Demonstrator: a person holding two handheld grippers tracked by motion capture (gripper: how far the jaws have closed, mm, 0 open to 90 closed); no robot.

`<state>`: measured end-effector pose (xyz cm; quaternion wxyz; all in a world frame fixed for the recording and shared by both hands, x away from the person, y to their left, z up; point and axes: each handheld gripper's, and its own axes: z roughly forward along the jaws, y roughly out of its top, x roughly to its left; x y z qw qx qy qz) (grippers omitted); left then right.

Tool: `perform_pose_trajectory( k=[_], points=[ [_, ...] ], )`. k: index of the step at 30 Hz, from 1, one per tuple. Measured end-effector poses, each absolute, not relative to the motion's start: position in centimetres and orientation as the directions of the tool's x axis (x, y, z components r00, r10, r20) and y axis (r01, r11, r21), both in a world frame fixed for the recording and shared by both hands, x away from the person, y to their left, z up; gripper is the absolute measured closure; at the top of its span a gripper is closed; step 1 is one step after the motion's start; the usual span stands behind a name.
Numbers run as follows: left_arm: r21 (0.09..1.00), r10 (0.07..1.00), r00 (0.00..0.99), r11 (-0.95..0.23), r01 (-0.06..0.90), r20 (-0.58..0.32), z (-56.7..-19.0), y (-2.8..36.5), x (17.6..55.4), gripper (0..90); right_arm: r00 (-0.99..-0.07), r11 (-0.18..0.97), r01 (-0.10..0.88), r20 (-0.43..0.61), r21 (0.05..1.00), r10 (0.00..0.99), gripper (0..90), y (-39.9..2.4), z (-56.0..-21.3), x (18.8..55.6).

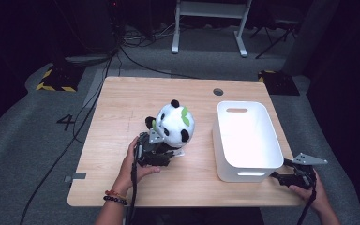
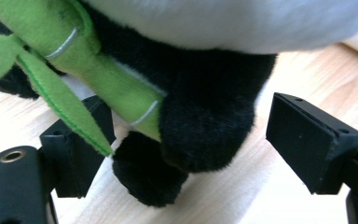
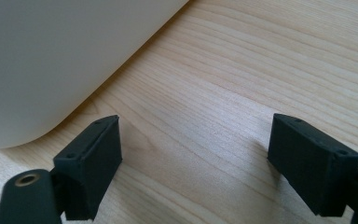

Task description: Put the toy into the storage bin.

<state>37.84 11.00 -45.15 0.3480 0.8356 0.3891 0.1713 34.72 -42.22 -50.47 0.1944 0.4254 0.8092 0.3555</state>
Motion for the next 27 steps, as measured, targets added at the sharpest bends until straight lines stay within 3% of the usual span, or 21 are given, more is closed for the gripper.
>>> perform_pose_trajectory(
  k=[13,15,20,27],
  points=[
    [0.768,0.759,0.647,-0.376,0.519,-0.065,-46.5,11.9,39.9,16.1,-0.563,0.385,0.55,-0.012,0.741,0.827,17.3,-42.2,-50.5,34.7],
    [0.767,0.765,0.642,-0.382,0.515,-0.051,-46.6,11.8,40.0,19.3,-0.563,0.385,0.55,-0.012,0.741,0.827,17.4,-42.2,-50.5,34.7],
    [0.762,0.747,0.664,-0.407,0.503,-0.039,-46.5,12.0,40.0,40.1,-0.563,0.385,0.55,-0.012,0.741,0.827,17.4,-42.2,-50.5,34.7],
    [0.773,0.736,0.677,-0.419,0.477,-0.019,-46.5,11.9,39.9,57.1,-0.564,0.385,0.549,-0.011,0.742,0.826,17.5,-42.2,-50.5,34.7]
  ],
)
